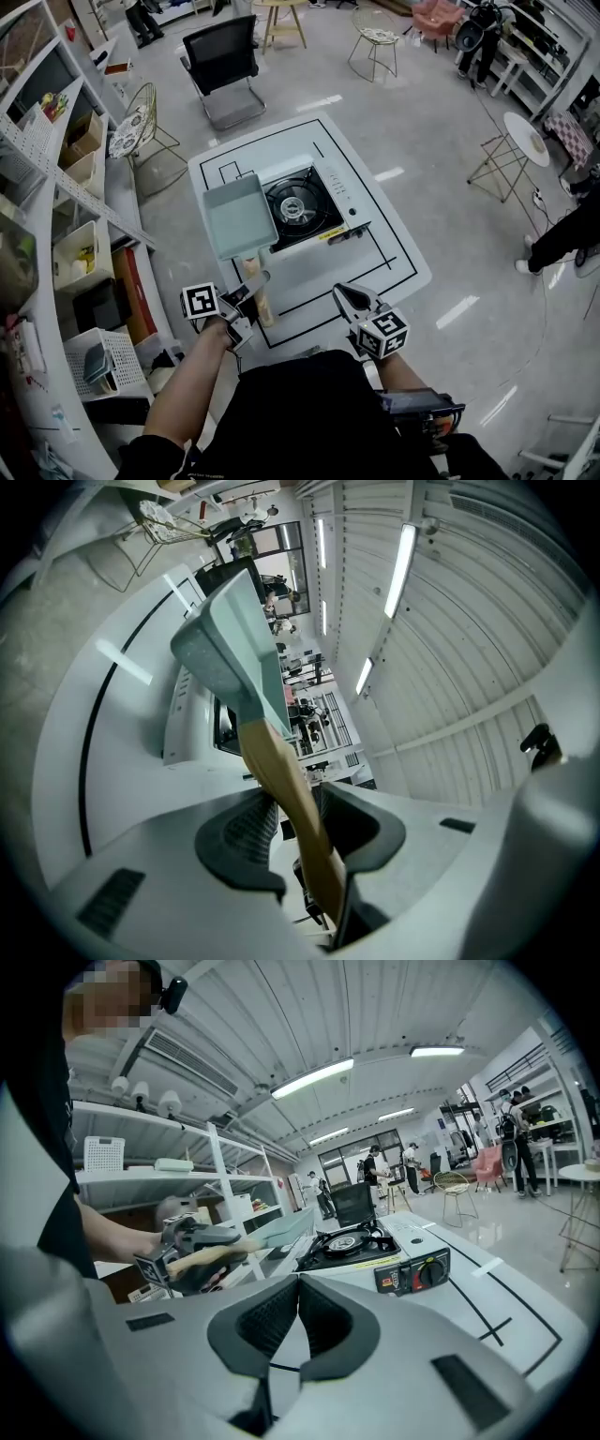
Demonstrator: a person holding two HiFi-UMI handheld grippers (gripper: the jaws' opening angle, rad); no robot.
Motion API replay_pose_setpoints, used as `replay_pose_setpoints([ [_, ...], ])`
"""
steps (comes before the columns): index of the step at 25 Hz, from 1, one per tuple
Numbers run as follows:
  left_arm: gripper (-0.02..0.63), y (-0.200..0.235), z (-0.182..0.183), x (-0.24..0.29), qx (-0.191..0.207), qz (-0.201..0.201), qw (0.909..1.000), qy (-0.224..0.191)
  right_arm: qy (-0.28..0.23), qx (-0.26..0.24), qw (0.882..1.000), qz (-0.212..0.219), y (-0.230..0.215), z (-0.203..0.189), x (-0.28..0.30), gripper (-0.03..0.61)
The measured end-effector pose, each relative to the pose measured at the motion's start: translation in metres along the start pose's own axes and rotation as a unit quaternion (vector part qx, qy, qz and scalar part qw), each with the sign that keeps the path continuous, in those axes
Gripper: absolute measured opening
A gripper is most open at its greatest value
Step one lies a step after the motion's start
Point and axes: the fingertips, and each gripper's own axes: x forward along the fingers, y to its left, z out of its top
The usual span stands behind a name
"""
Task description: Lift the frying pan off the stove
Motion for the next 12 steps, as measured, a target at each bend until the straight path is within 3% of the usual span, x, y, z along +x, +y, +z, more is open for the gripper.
replay_pose_setpoints([
  [12, 0.143, 0.002, 0.009, -0.041, 0.008, 0.011, 0.9994, -0.032, 0.010, -0.019, 0.999, 0.035, 0.024, 0.003, 0.023, 0.026],
])
